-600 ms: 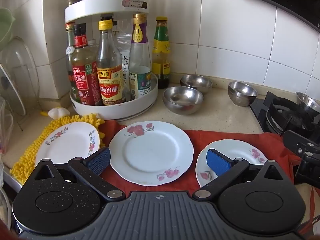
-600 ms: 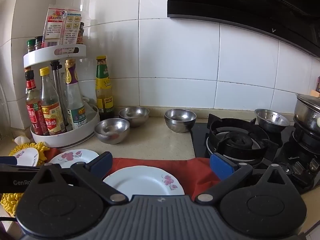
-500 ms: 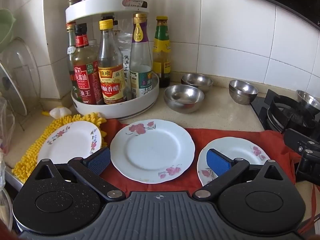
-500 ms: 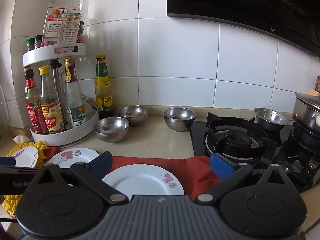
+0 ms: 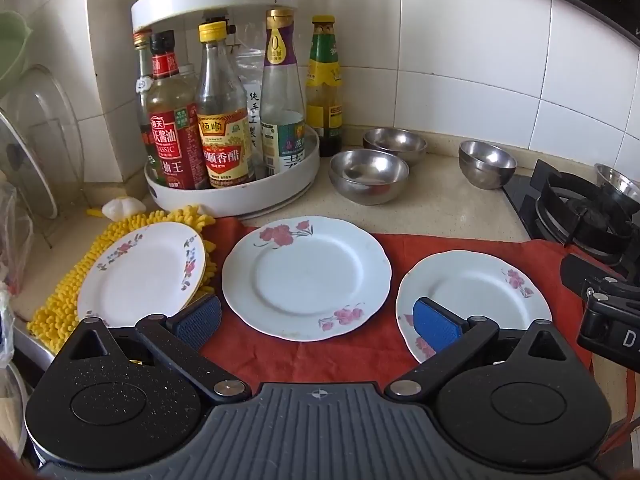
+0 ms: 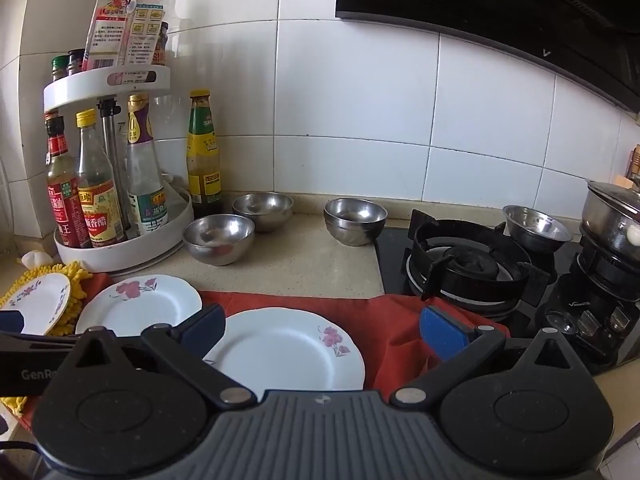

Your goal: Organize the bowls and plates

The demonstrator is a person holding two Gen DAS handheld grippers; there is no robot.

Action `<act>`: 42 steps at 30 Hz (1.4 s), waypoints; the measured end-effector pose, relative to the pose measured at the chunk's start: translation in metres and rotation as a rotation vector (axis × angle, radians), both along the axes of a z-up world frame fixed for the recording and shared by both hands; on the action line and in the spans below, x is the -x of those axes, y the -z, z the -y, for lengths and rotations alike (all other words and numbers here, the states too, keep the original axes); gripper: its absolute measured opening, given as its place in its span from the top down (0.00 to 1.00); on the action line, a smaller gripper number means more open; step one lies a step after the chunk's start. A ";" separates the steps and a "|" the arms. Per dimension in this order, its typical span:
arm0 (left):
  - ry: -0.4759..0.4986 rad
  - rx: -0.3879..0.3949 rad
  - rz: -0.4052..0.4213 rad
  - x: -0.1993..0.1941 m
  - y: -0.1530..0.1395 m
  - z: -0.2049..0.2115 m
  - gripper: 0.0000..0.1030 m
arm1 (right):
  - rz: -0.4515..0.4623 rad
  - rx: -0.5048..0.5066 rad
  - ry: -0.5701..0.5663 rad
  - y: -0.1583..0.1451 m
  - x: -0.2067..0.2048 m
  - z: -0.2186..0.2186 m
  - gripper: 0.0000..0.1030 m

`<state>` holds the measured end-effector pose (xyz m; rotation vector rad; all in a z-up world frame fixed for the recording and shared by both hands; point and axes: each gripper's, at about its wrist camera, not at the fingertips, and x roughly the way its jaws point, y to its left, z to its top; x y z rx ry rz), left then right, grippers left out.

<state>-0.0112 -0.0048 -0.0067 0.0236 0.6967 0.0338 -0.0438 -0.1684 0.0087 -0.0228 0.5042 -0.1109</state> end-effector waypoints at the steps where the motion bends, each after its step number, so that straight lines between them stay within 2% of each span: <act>1: 0.000 0.001 -0.004 0.000 0.001 0.000 0.00 | -0.004 0.005 0.001 0.000 0.000 -0.001 0.01; 16: 0.001 0.003 -0.051 0.001 0.014 0.000 0.00 | -0.081 0.018 0.007 0.014 -0.005 0.000 0.01; 42: 0.013 0.008 -0.093 0.000 0.023 -0.004 0.00 | -0.114 0.018 0.016 0.019 -0.008 -0.007 0.01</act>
